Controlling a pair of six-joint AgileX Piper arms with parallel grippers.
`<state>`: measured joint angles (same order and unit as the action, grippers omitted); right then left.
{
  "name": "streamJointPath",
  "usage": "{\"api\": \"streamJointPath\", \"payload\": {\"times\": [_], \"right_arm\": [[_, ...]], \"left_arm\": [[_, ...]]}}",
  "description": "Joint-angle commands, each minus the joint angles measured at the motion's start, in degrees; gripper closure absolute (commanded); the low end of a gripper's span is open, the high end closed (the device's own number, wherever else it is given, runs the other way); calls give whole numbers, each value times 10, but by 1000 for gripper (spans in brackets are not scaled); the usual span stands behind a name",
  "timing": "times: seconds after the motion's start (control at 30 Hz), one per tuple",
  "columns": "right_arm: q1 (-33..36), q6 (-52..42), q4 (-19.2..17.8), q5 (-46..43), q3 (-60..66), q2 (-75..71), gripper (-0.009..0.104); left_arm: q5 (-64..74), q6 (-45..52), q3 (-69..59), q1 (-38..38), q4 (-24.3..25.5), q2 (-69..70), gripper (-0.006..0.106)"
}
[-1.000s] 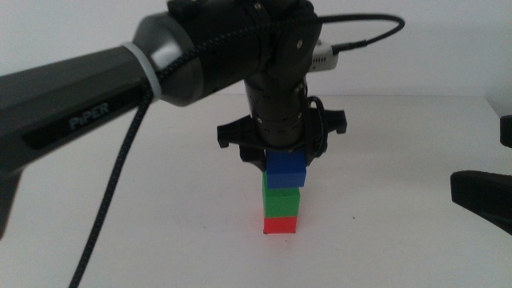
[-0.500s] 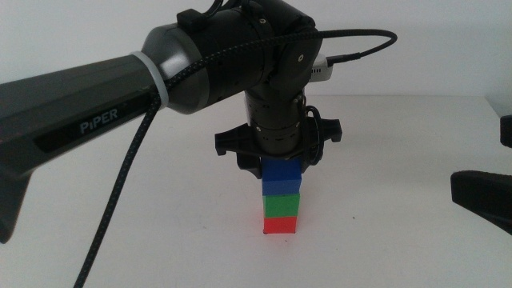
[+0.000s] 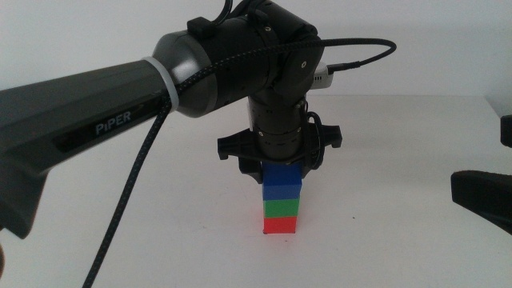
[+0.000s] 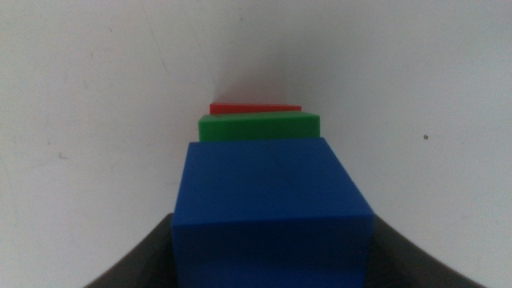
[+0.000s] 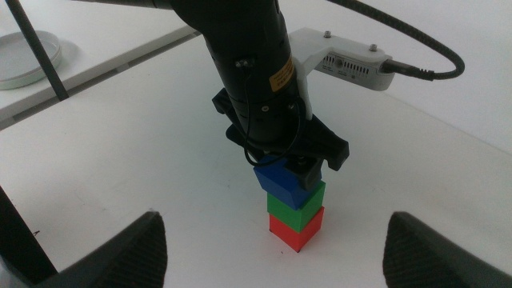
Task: Stack red cubes first, then green, then blue cubes in a specific spot.
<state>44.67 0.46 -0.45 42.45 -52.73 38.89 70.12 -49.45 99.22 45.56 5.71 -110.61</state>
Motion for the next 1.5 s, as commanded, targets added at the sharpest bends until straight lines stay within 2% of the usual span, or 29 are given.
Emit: {"api": "streamJointPath", "payload": {"times": [0.0, 0.2, 0.4, 0.87, 0.93, 1.0, 1.13, 1.23, 1.27, 1.3, 1.47], "right_arm": [[-1, -5, -2, -4, 4, -2, 3], [-1, -5, -2, -4, 4, -2, 3], [-1, -5, -2, -4, 4, -2, 3], [-1, -5, -2, -4, 4, -2, 3], [-1, -5, -2, -4, 4, -2, 3], [-1, -5, -2, -4, 4, -2, 3], [-1, -5, -2, -4, 4, -2, 3], [-1, -5, -2, -4, 4, -2, 3], [-1, -5, -2, -4, 4, -2, 3], [-1, -5, -2, -4, 4, -2, 4], [-1, -5, -2, -4, 4, -2, 4]], "left_arm": [[-2, 3, 8, -4, 0, 1, 102], [-2, 14, 27, -9, -8, 1, 102], [-2, 46, 27, -28, -47, -6, 102], [-2, 59, 27, -33, -44, -10, 100], [-2, 59, 27, -33, -47, -10, 94], [-2, 60, 27, -33, -54, -10, 83], [-2, 62, 27, -33, -57, -10, 74], [-2, 62, 27, -33, -57, -10, 62], [-2, 62, 27, -33, -53, -10, 46], [-2, 66, 27, -33, -53, -10, 39], [-2, 66, 27, -33, -53, -10, 31]]}}
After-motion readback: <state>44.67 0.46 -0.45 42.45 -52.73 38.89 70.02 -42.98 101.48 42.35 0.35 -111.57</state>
